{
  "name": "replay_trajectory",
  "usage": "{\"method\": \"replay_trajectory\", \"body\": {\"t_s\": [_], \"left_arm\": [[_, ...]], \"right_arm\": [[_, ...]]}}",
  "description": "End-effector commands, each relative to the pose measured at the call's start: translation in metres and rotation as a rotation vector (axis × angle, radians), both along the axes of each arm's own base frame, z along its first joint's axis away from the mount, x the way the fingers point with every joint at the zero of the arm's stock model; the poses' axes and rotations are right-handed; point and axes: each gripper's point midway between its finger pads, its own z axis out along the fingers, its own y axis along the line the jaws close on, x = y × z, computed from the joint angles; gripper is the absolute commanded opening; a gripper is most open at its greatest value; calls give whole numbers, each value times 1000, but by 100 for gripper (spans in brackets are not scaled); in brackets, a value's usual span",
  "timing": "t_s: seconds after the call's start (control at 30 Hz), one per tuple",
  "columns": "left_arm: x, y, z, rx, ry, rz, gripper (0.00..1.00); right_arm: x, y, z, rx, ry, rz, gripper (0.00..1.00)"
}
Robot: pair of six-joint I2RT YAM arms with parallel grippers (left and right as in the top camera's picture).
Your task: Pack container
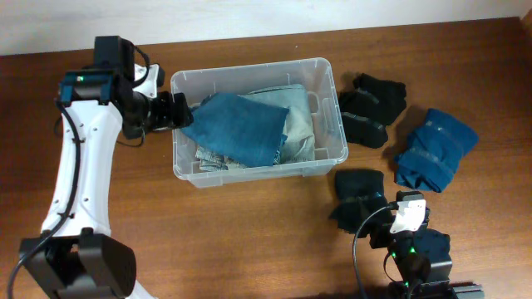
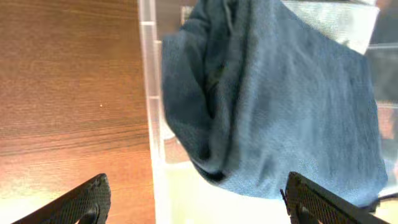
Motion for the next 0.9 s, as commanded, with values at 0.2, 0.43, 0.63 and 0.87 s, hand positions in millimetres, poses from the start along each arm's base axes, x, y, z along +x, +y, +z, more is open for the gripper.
{"method": "replay_trajectory", "body": {"t_s": [0.2,0.43,0.63,0.87], "left_arm": [[-18,-59,13,84,-63,-295,89],[-20,-88,12,-68,83,232,78],[-29,-103,11,-145,189,520,87],[-39,-71,12,0,147,619,99]], "right_arm": [[0,-1,-1,-5,-2,-3,98],[0,-1,-2,-5,-2,-3,98],[0,-1,-1,-5,-2,-3,98],[0,-1,-2,-5,-2,-3,98]]}}
